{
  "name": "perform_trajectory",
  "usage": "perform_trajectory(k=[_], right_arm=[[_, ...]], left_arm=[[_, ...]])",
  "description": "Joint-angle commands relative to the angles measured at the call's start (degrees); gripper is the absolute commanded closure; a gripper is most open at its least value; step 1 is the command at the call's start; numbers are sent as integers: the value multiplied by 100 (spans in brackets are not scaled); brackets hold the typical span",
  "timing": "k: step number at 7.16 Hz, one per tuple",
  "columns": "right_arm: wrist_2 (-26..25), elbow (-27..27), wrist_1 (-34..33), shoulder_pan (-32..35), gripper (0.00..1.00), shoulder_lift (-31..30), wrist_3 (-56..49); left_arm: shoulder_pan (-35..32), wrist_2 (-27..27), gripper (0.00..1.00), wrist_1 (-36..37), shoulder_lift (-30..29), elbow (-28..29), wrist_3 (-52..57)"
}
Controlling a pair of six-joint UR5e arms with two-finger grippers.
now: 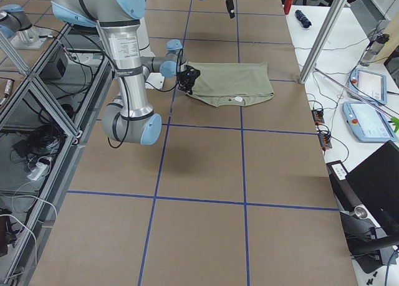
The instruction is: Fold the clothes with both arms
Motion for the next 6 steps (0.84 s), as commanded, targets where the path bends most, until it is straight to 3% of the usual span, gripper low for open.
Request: perform_trajectory(k=[1, 3, 4, 6], right_arm=[[21, 233, -20, 27, 100, -107, 0], [187, 557, -142, 18, 100, -327, 53], [258, 707, -291, 18, 100, -354, 71], [259, 814, -381, -104, 100, -354, 298]], left_arm=[[75, 45, 28, -2, -42, -38, -1063], [493, 133, 28, 16, -17, -196, -2550], [1071, 943, 28, 59, 279, -301, -2888], [2162, 2028, 28, 1440, 300, -922, -3416]])
